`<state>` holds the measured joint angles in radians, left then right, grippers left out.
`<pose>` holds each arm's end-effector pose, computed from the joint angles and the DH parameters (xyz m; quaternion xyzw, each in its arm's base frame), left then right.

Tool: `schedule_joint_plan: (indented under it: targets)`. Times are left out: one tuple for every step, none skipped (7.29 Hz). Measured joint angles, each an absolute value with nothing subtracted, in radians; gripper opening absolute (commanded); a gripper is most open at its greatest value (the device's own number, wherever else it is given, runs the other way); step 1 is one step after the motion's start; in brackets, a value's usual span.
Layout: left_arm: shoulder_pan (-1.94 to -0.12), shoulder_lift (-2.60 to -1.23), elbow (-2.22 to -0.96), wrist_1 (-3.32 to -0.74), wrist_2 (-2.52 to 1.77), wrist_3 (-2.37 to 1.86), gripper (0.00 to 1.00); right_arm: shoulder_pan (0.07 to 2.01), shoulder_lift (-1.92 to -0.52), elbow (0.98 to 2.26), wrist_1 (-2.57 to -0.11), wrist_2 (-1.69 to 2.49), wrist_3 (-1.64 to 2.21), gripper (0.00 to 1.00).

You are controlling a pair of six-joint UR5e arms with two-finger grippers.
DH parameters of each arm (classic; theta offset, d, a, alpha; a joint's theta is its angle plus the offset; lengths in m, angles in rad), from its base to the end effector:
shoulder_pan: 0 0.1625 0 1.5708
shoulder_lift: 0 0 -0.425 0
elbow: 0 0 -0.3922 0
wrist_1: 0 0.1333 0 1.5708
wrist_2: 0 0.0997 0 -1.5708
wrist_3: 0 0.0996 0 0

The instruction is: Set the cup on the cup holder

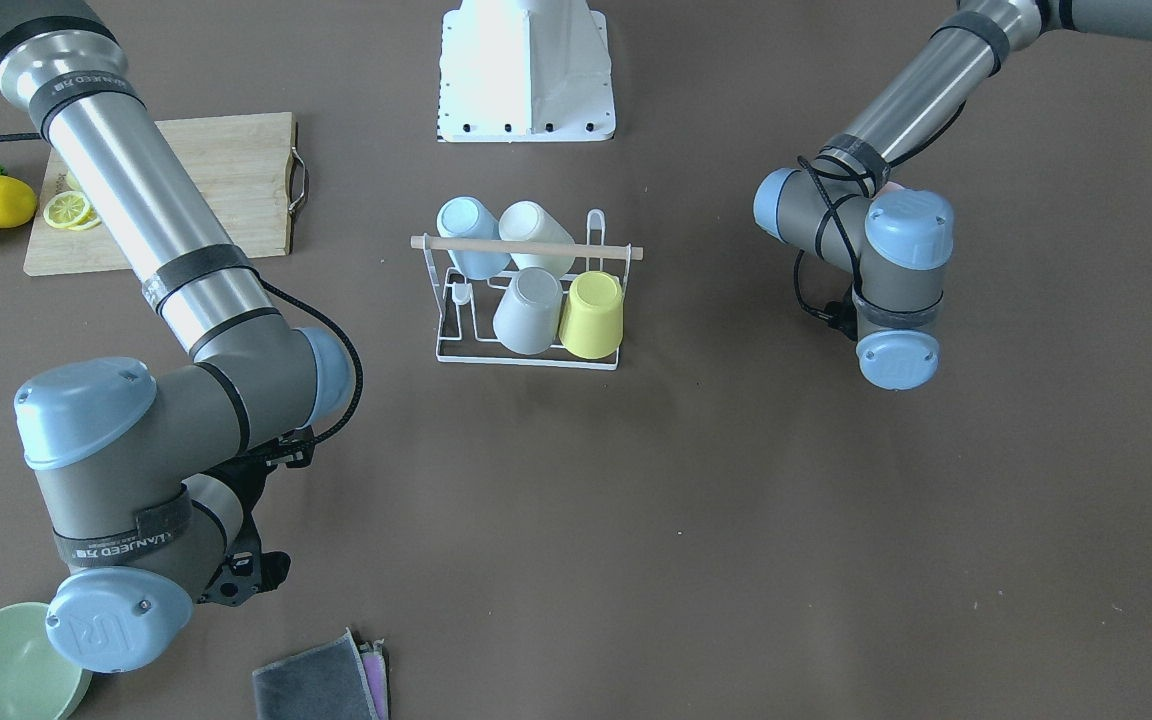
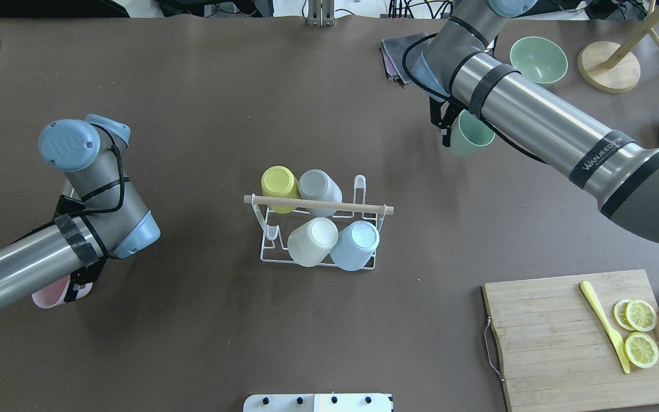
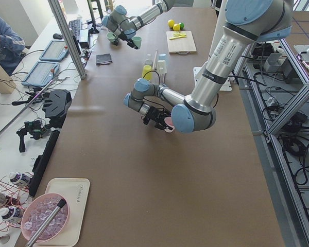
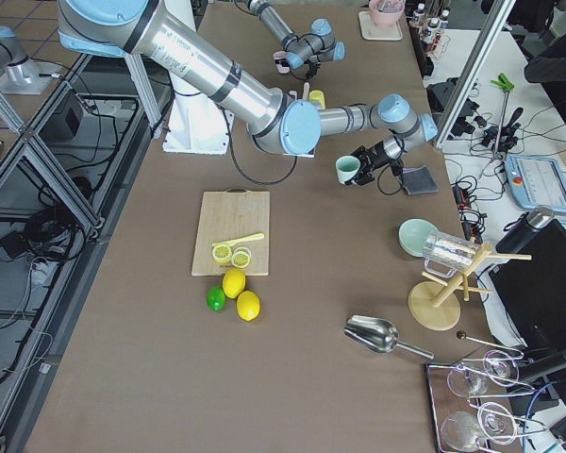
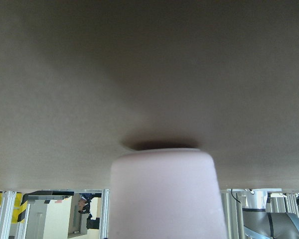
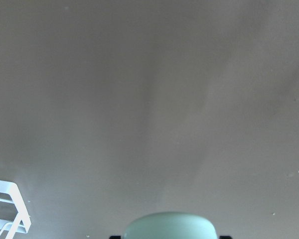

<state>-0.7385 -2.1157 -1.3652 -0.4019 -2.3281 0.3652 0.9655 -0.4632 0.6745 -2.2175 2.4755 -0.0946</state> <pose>0.4030 -0.4546 0.5178 -0.4426 0.2425 0.3562 0.7864 -0.4260 -0.7123 0.3680 -0.2958 -0.3639 -0.2124 0.8573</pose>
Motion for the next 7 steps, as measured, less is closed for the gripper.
schedule_joint_plan:
  targets:
    - [-0.753,-2.076,-1.477,-0.444,-2.342,0.336,0.41,0.969,-0.472,0.718,-2.175,2.476,-0.089,0.00]
    - [-0.771,-2.025,-1.606,-0.528,-2.349,0.270,0.36,0.971,-0.486,0.762,-2.120,2.476,-0.072,0.00]
    - [-0.778,-1.957,-1.735,-0.652,-2.342,0.187,0.47,0.978,-0.511,0.814,-2.041,2.472,-0.035,0.00]
    - [-0.780,-1.885,-1.846,-0.795,-2.326,0.124,0.42,0.995,-0.536,0.851,-1.947,2.468,-0.006,0.00]
    - [-0.782,-1.820,-1.928,-0.930,-2.316,0.091,0.42,1.013,-0.552,0.873,-1.874,2.458,0.004,0.00]
    - [-0.784,-1.765,-1.991,-1.071,-2.310,0.055,0.41,1.026,-0.564,0.910,-1.838,2.432,0.004,0.00]
    - [-0.786,-1.712,-2.039,-1.243,-2.307,-0.013,0.38,1.033,-0.586,0.975,-1.818,2.402,0.007,0.00]
